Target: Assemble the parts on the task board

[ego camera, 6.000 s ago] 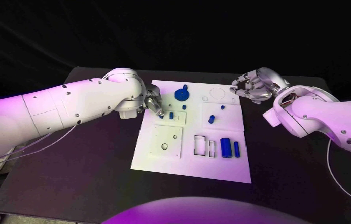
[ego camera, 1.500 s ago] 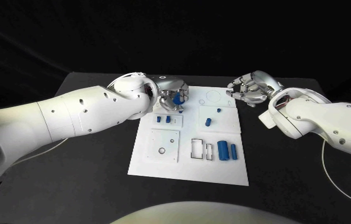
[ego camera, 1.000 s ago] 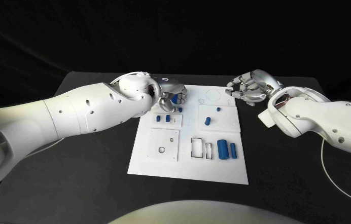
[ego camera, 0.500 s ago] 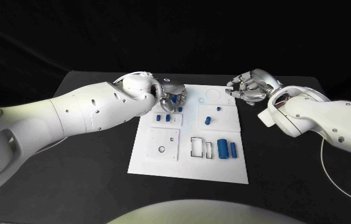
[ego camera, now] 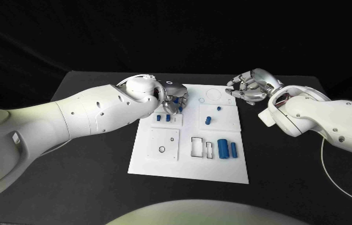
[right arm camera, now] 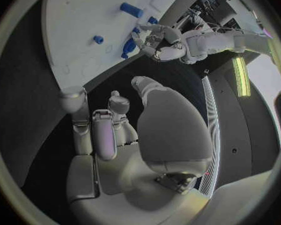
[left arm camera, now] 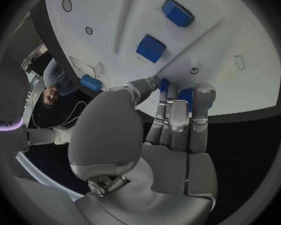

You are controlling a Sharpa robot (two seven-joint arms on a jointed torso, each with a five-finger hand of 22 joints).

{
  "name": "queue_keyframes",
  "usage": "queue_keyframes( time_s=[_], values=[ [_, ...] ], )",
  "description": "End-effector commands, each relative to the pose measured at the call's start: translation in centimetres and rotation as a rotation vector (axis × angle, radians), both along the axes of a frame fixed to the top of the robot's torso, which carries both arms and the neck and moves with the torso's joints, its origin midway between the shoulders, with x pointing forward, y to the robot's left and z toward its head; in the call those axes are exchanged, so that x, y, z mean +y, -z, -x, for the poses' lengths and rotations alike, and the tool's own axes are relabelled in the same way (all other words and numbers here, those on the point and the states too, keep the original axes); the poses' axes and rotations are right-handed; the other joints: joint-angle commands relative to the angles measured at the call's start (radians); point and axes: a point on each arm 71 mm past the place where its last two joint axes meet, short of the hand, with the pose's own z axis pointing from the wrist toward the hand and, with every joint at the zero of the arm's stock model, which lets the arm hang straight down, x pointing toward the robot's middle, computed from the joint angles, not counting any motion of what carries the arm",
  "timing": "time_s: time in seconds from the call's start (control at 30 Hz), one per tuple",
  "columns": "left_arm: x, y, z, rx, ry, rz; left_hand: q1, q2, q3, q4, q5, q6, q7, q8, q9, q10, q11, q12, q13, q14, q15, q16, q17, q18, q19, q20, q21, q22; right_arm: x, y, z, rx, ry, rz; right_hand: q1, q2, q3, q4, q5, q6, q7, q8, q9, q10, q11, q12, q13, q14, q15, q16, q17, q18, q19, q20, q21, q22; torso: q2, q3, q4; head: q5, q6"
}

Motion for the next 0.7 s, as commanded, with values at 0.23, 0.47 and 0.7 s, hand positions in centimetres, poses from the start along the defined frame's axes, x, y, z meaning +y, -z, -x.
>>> queue_keyframes(
  time_s=[0.23, 0.47, 0.7],
  values=[
    [-0.34, 0.93, 0.04, 0.013, -0.010, -0.014, 0.009, 0.020, 0.027, -0.013, -0.001, 0.034, -0.003, -0.010, 0.006, 0.038, -0.004, -0.016, -0.004, 0.031, -0.002, 0.029, 0.035, -0.026, 0.030, 0.000, 0.059, 0.084, 0.24, 0.02, 0.03, -0.002, -0.012, 0.002, -0.003, -0.003, 0.007, 0.001, 0.006, -0.010, 0.000, 0.005, 0.001, -0.006, 0.002, -0.007, -0.001, 0.038, -0.005, -0.004, 0.033, 0.020, -0.009, 0.001, -0.006, -0.001, -0.001, -0.0001, -0.0008, 0.002, -0.001],
    [-0.11, 1.12, -0.08, 0.018, -0.023, -0.023, 0.021, 0.036, 0.046, -0.026, 0.000, 0.048, -0.005, -0.015, 0.009, 0.055, -0.009, -0.023, -0.004, 0.041, -0.007, 0.040, 0.048, -0.029, 0.039, -0.004, 0.083, 0.098, 0.21, 0.02, 0.03, -0.001, -0.012, 0.002, -0.004, -0.003, 0.009, 0.001, 0.006, -0.009, 0.000, 0.005, 0.001, -0.003, 0.002, -0.005, 0.001, 0.039, -0.005, -0.003, 0.033, 0.020, -0.009, 0.001, -0.006, 0.000, -0.001, 0.0003, 0.0004, -0.001, -0.001],
    [-0.27, 1.05, -0.09, 0.009, -0.023, -0.010, 0.040, 0.055, 0.055, -0.052, 0.001, 0.093, -0.016, -0.012, 0.024, 0.101, -0.024, -0.023, 0.005, 0.066, -0.020, 0.064, 0.087, -0.037, 0.059, -0.015, 0.138, 0.119, 0.31, 0.02, 0.02, -0.002, -0.014, 0.001, -0.004, -0.003, 0.010, 0.002, 0.006, -0.008, -0.001, 0.006, 0.002, -0.002, 0.002, -0.005, 0.001, 0.038, -0.005, -0.004, 0.033, 0.020, -0.008, 0.001, -0.005, 0.000, -0.001, -0.0009, 0.0007, 0.000, -0.001]
  ],
)
